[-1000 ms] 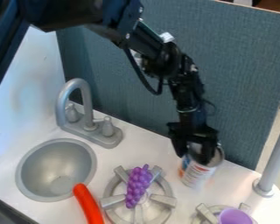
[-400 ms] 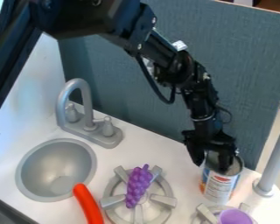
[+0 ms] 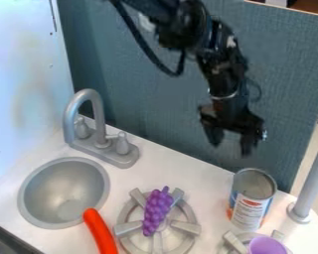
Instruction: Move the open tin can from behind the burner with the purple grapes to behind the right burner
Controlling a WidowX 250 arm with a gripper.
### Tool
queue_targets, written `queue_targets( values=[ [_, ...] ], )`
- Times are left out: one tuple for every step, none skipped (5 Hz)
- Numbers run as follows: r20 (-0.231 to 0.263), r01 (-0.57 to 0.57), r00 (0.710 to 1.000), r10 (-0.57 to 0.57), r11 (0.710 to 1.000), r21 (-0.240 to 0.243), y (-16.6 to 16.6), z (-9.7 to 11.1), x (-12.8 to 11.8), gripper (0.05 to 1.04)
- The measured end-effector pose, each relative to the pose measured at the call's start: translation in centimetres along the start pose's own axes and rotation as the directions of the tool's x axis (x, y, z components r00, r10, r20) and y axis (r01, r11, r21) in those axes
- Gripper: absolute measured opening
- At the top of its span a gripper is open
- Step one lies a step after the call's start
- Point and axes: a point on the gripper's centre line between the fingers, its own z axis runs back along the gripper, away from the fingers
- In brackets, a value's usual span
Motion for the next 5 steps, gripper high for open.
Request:
queue_targets(
  values=[
    [-0.020,0.015,1.000,-0.014,0.999,0.029,0.2,2.0,-2.1,1.000],
    [-0.102,0.045,0.994,-0.043,0.999,0.018,-0.7,1.4,-4.8,1.001],
    [-0.168,0.154,0.973,-0.158,0.987,-0.036,-3.7,-0.2,-8.1,1.001],
    [-0.156,0.252,0.953,-0.259,0.966,-0.058,-7.2,-1.6,-9.3,1.000],
    [-0.206,0.315,0.924,-0.322,0.947,-0.065,-9.2,-3.2,-10.7,1.000]
  ],
)
